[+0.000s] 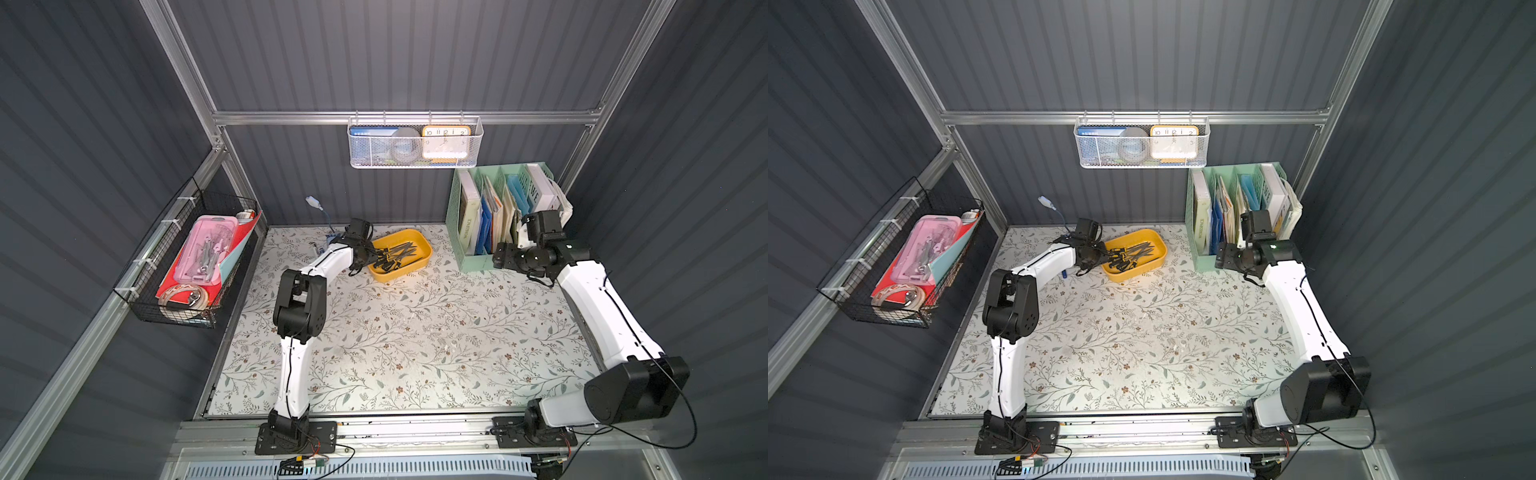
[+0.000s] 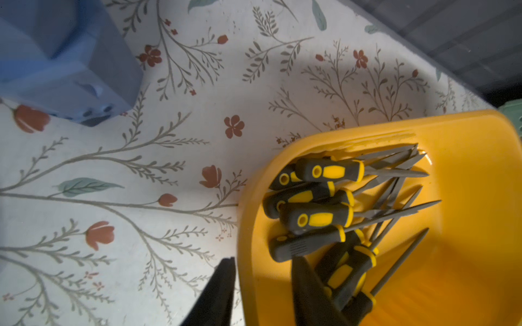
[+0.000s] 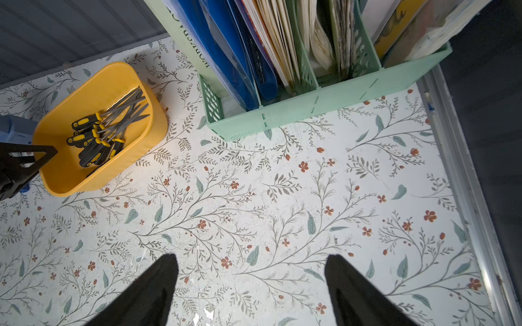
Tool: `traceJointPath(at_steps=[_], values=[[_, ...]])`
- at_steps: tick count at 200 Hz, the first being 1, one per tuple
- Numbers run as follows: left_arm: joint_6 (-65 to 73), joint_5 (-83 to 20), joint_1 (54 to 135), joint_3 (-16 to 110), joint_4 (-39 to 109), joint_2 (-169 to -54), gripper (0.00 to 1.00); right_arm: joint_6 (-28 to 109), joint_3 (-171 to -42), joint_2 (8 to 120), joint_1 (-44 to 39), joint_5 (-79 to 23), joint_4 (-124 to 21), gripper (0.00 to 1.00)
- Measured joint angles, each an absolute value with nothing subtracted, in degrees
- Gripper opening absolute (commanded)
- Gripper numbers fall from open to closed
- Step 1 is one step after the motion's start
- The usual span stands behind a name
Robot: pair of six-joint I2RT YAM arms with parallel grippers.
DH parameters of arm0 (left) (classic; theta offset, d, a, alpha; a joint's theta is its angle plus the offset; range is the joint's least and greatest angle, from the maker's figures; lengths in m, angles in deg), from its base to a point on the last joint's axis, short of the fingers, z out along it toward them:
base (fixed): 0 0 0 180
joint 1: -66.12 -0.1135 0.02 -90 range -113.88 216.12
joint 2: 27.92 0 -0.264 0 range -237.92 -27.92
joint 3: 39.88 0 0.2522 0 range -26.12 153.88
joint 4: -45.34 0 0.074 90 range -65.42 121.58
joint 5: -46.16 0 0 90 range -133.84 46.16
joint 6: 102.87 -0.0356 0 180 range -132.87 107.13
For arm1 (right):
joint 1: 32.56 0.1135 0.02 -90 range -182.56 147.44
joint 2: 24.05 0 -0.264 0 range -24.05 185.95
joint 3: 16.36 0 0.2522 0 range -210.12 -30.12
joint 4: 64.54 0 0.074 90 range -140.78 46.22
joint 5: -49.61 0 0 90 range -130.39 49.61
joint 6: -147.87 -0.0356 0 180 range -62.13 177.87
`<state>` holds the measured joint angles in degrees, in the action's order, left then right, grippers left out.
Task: Take the file tool out of the storage box
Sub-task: Move the storage box to the center of the board.
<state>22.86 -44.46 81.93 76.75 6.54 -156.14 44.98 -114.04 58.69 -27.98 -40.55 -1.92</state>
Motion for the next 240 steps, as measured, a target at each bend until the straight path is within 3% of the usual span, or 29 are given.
traceJointPath(at_steps=[21,34,94,166,240], values=[[22.53,-44.35,81.93,76.97,5.43,-156.47,0.13,44.85,-114.04,58.80,-28.01,-40.49,-1.42,0.86],[22.75,-44.68,81.93,77.06,5.29,-156.47,0.00,44.83,-114.04,58.82,-28.01,-40.35,-1.22,0.86],[18.53,-44.90,81.89,73.43,4.40,-153.67,0.00,44.92,-114.22,58.85,-28.03,-37.47,-0.28,0.83],[2.79,-41.56,82.11,61.96,4.27,-143.77,0.00,51.04,-114.30,58.91,-27.00,-24.84,2.03,0.77],[-7.37,-36.24,87.83,56.91,4.64,-139.55,0.00,59.48,-120.25,68.42,-12.01,-22.52,6.58,0.76]])
